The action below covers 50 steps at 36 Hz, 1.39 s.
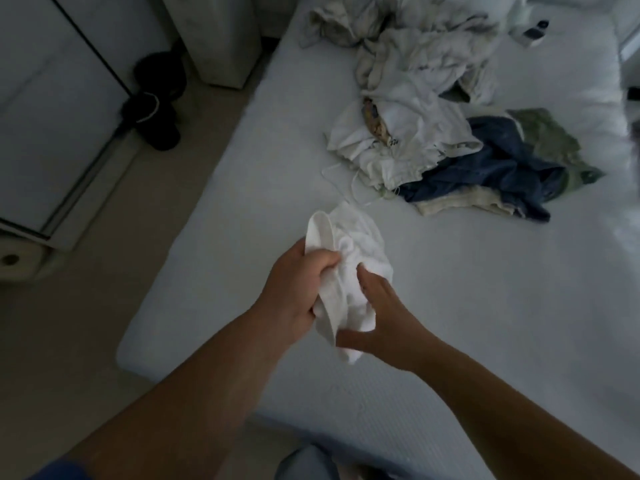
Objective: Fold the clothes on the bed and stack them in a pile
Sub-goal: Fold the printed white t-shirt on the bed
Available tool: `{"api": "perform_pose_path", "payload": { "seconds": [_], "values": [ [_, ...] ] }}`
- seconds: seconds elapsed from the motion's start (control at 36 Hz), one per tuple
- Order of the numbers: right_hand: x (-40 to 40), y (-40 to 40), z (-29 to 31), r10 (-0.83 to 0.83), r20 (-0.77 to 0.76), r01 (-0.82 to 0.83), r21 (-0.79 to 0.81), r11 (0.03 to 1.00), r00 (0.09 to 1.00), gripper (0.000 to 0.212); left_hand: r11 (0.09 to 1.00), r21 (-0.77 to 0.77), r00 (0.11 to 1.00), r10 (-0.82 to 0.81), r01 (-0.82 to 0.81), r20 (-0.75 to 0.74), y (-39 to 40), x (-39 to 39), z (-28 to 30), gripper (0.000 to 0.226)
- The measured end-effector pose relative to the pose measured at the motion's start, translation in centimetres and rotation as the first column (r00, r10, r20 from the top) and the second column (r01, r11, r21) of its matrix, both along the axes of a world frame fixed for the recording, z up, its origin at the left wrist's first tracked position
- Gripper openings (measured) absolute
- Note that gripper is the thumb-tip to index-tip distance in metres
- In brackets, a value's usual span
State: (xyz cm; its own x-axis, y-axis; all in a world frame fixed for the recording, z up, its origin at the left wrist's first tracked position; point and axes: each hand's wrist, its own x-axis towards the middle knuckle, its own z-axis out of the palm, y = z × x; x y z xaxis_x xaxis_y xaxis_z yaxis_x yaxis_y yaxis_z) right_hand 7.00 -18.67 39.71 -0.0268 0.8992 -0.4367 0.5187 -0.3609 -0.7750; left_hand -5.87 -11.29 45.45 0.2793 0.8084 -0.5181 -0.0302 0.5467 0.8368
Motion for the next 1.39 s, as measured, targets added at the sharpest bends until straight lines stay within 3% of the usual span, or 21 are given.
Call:
{"api": "perform_pose_path", "payload": {
  "seconds": [0.06, 0.08, 0.14, 0.19, 0.28, 0.33, 0.39, 0.53, 0.61, 0.69, 0.75, 0.83, 0.89, 0.92, 0.97, 1.03, 1.11, 1.19, 1.25, 1.33, 1.39],
  "values": [
    [-1.0, 0.2, 1.6, -0.162, -0.043, 0.166, 0.126, 0.978, 0.986, 0.033, 1.000, -0.018, 0.998, 0.010, -0.009, 0.058, 0.5, -0.2, 1.7, 0.016],
    [-1.2, 0.1, 2.4, -0.249, -0.086, 0.259, 0.143, 0.955, 0.965, 0.013, 0.999, -0.042, 0.994, 0.012, -0.008, 0.105, 0.8, -0.3, 2.3, 0.014],
    [-1.1, -0.1, 4.0, -0.383, -0.187, 0.410, 0.134, 0.902, 0.905, 0.017, 0.995, -0.069, 0.975, -0.051, 0.068, 0.215, 1.6, -0.6, 3.7, 0.023],
    [-0.3, 0.1, 6.2, -0.476, -0.378, 0.542, 0.085, 0.836, 0.794, 0.011, 0.973, -0.004, 0.951, -0.224, 0.230, 0.211, 2.2, -1.0, 4.9, 0.035],
    [1.1, 0.9, 9.7, -0.535, -0.693, 0.693, -0.070, 0.717, 0.483, 0.007, 0.905, 0.111, 0.911, -0.410, 0.412, -0.040, 1.7, -1.1, 5.6, 0.058],
    [1.9, 1.4, 11.9, -0.565, -0.770, 0.776, -0.150, 0.613, 0.297, 0.006, 0.806, 0.202, 0.824, -0.505, 0.557, -0.257, 0.7, -0.6, 5.6, 0.077],
    [2.6, 1.6, 13.6, -0.572, -0.805, 0.811, -0.225, 0.539, 0.157, 0.008, 0.696, 0.276, 0.732, -0.525, 0.663, -0.434, -0.2, 0.0, 5.6, 0.075],
    [4.0, -0.7, 15.5, -0.553, -0.833, 0.860, -0.264, 0.436, 0.025, 0.008, 0.603, 0.343, 0.664, -0.456, 0.720, -0.592, 0.1, 0.5, 4.9, 0.017],
    [5.0, -3.0, 15.5, -0.604, -0.797, 0.893, -0.271, 0.360, 0.001, 0.005, 0.596, 0.273, 0.621, -0.515, 0.755, -0.591, 0.2, 0.4, 3.6, 0.047],
    [6.2, -5.4, 15.0, -0.693, -0.721, 0.921, -0.253, 0.298, 0.026, 0.004, 0.640, 0.288, 0.675, -0.516, 0.713, -0.527, 0.2, 0.6, 3.1, 0.039],
    [7.2, -6.9, 14.4, -0.816, -0.562, 0.936, -0.199, 0.291, 0.134, 0.014, 0.631, 0.363, 0.710, -0.472, 0.686, -0.522, 0.1, 1.3, 3.7, 0.037],
    [9.0, -9.1, 13.3, -0.917, -0.093, 0.917, -0.063, 0.393, 0.387, 0.033, 0.527, 0.472, 0.703, -0.456, 0.707, -0.545, -0.4, 2.9, 5.6, 0.037],
    [9.9, -10.6, 13.2, -0.897, 0.185, 0.895, 0.128, 0.427, 0.401, 0.044, 0.423, 0.510, 0.662, -0.480, 0.749, -0.575, -1.0, 4.1, 7.1, 0.033],
    [9.7, -11.3, 13.6, -0.890, 0.225, 0.859, 0.251, 0.446, 0.397, 0.053, 0.364, 0.518, 0.632, -0.496, 0.774, -0.596, -1.5, 4.6, 7.7, 0.031],
    [8.1, -12.1, 14.7, -0.790, 0.286, 0.642, 0.466, 0.609, 0.542, 0.074, 0.261, 0.525, 0.575, -0.530, 0.810, -0.623, -2.8, 5.6, 8.8, 0.034],
    [5.7, -11.8, 15.6, -0.533, 0.388, 0.365, 0.428, 0.827, 0.752, 0.081, 0.202, 0.546, 0.547, -0.585, 0.813, -0.599, -4.4, 6.5, 9.7, 0.035],
    [3.9, -10.7, 15.7, -0.367, 0.380, 0.238, 0.345, 0.908, 0.849, 0.042, 0.191, 0.585, 0.552, -0.641, 0.788, -0.533, -6.4, 7.3, 10.4, 0.019],
    [4.2, -11.1, 15.8, -0.487, 0.255, 0.354, 0.428, 0.832, 0.835, 0.012, 0.382, 0.583, 0.652, -0.664, 0.717, -0.366, -6.2, 6.7, 9.7, 0.021],
    [4.5, -12.1, 16.1, -0.559, 0.175, 0.421, 0.489, 0.764, 0.811, 0.010, 0.427, 0.511, 0.642, -0.663, 0.746, -0.385, -6.1, 5.6, 8.1, 0.034],
    [5.2, -13.5, 17.4, -0.631, -0.060, 0.553, 0.552, 0.624, 0.773, 0.016, 0.379, 0.275, 0.467, -0.674, 0.883, -0.572, -7.6, 3.7, 4.1, 0.035],
    [5.9, -14.4, 18.7, -0.625, -0.162, 0.593, 0.557, 0.581, 0.764, 0.019, 0.440, 0.177, 0.457, -0.687, 0.881, -0.565, -9.4, 2.7, 1.3, 0.036]
  ]
}}
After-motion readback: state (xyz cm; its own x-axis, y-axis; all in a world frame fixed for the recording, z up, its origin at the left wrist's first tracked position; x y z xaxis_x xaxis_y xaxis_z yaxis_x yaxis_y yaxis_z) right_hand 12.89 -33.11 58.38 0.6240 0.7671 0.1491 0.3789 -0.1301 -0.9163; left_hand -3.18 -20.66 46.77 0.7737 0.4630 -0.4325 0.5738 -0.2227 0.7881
